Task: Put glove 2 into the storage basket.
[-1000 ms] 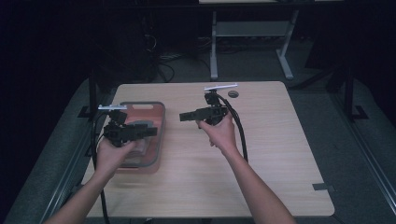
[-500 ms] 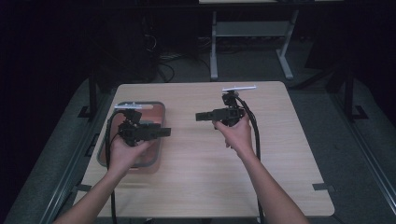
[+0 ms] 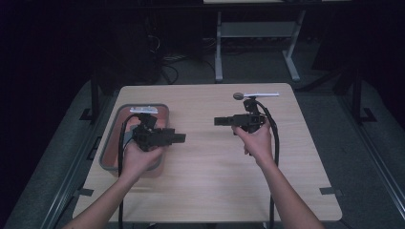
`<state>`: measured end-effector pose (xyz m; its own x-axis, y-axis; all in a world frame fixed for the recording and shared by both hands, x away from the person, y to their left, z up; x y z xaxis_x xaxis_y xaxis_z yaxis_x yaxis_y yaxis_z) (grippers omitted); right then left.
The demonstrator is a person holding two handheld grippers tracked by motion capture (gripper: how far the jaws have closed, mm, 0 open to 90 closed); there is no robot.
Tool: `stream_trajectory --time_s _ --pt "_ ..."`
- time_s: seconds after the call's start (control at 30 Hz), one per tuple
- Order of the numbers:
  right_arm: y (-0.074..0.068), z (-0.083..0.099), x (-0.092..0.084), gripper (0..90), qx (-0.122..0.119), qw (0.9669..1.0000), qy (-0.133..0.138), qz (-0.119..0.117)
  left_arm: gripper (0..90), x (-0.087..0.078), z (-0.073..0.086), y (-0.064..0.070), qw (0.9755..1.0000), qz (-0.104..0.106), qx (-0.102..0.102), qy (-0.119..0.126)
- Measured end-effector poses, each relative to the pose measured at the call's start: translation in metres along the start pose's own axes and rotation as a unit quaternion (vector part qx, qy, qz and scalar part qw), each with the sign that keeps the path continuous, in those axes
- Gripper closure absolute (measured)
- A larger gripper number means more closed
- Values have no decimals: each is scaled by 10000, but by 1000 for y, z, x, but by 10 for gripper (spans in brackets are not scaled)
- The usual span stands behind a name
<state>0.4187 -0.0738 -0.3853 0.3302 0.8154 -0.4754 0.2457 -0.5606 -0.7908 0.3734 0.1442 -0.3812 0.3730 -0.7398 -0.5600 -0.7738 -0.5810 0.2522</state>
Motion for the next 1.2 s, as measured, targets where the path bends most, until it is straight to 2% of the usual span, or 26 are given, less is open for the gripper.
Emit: stream_trajectory --time_s 0.57,0.97,1.2 --pt "33 9 -30 458 319 9994 164 12 299 18 3 19 9996 228 103 -86" --pt "53 14 -45 452 407 9988 253 91 297 33 8 29 9992 328 163 -135" --pt "65 23 -49 451 499 9984 243 124 295 45 16 36 9987 411 199 -238"
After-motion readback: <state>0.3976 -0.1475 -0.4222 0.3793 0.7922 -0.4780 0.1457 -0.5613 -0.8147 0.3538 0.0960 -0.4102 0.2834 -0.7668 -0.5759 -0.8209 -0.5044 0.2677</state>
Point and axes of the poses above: each handheld gripper's, and its own axes: x roughly forward along the jaws, z roughly out of its underside, y roughly to its right, the point moved 7 cm from there along x, roughly forward along the jaws, and after that the axes turned 13 degrees about x, right-handed, at the moved point
